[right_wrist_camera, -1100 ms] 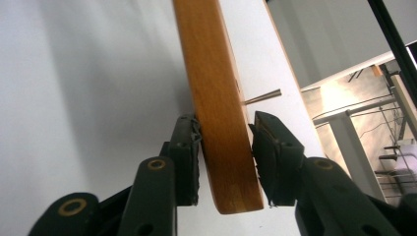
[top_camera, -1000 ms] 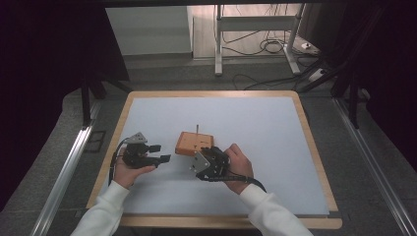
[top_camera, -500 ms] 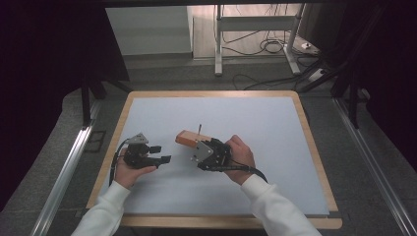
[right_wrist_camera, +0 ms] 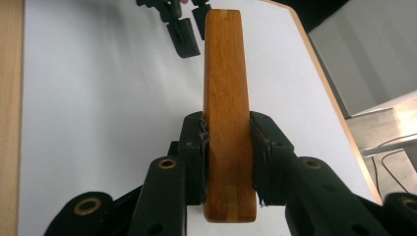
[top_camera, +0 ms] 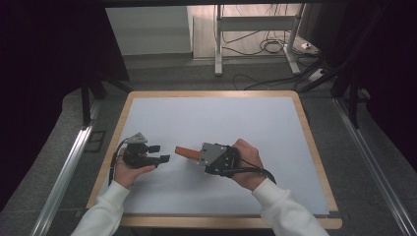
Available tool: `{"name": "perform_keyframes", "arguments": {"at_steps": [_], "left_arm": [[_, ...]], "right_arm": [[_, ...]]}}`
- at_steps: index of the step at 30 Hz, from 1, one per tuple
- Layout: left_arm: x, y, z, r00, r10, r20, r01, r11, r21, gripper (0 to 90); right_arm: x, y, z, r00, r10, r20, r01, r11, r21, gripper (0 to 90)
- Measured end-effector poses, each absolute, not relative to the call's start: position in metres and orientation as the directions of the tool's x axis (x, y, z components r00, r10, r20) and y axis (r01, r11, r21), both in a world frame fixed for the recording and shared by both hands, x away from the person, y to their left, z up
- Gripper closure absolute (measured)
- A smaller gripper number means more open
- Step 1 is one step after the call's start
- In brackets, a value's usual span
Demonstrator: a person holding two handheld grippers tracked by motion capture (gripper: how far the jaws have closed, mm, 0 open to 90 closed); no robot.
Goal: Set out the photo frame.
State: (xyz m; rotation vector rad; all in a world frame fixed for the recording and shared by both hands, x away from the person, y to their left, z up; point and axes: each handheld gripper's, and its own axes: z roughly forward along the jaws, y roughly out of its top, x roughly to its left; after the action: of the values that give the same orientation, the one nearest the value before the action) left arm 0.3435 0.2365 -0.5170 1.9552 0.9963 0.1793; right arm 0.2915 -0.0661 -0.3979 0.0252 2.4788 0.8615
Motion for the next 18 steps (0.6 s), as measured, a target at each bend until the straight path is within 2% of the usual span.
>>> {"name": "perform_keyframes", "arguments": {"at_steps": [6,18], "left_arm": [[0.343,0.236,-0.517,0.664,0.705,-0.247,0.571,-0.265,0.777,31.1],[0.343,0.233,-0.518,0.669,0.701,-0.245,0.571,-0.274,0.774,30.6]], "right_arm": [[0.296,-0.064,-0.398,-0.864,0.205,-0.461,-0.136,0.785,0.604,69.1],[0.327,-0.069,-0.394,-0.852,0.320,-0.413,-0.033,0.756,0.654,63.8]]}}
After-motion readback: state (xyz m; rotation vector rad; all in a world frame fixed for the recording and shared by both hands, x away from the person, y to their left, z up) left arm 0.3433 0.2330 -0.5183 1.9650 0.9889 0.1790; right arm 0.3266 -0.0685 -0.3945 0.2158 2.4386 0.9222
